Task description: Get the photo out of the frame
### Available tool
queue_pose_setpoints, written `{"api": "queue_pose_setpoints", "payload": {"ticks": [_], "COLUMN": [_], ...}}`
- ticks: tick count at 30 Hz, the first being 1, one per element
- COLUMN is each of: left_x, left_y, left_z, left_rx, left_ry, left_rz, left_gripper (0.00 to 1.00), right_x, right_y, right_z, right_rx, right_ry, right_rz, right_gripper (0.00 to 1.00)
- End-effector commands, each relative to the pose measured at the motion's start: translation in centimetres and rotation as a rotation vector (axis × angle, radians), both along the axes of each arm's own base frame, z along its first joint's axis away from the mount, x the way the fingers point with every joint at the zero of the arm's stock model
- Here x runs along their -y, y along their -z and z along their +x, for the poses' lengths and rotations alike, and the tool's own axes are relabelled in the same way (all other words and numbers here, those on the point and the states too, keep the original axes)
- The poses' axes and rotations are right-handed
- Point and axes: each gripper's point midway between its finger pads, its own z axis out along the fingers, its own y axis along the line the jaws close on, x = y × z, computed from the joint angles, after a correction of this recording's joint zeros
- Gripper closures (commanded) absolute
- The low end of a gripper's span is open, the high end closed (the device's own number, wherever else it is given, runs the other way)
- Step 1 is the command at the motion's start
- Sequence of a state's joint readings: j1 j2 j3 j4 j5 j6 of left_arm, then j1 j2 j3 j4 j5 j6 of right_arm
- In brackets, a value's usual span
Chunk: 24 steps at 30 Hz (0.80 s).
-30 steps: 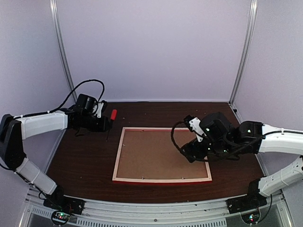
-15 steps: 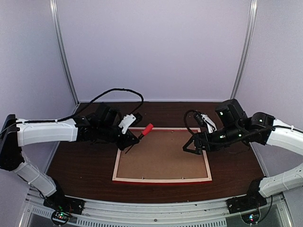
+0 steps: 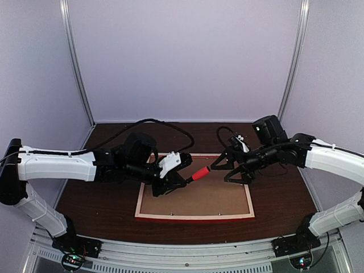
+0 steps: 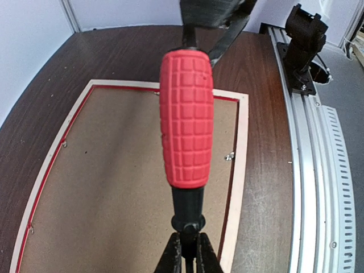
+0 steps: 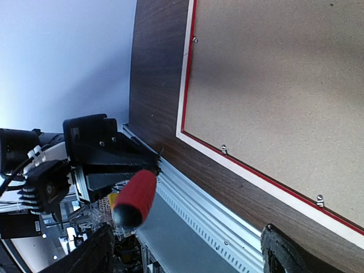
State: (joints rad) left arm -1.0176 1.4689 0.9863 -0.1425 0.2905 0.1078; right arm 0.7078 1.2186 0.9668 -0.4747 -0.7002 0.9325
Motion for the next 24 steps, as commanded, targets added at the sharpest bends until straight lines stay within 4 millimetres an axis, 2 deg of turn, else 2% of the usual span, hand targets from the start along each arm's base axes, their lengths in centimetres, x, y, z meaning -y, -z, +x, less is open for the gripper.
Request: {"api": "queue_pose_setpoints", "payload": {"ticks": [1,10,21,24], "left_x": [1.9,3.6,4.3,4.4], "left_y": [-3.7,-3.6,-2.6,-2.5], "left_z": [-1.1,-2.4,-2.5,-2.7], "left_rx": [0.092,0.112,0.135,0.146], "left_ry": [0.084,0.116,0.123,0.127], "left_rz": [-0.122,-0.117,-0.071,-0.061], "left_gripper": [1.00,1.00,1.00,1.00], "right_x": [-1.9,-4.7,-5.9,-6.2], "right_y": [-1.5,-0.3,1.0,1.5], "right_z": [0.2,-1.3,-2.5,-2.8], "right_rx": [-0.050,-0.089,-0.108,-0.117], "right_ry": [-0.014,-0.087,-0.129,-0.140], "right_rz": [0.125,0.126,0.097,0.092], "right_gripper": [0.13,0.23,0.53,0.58]}}
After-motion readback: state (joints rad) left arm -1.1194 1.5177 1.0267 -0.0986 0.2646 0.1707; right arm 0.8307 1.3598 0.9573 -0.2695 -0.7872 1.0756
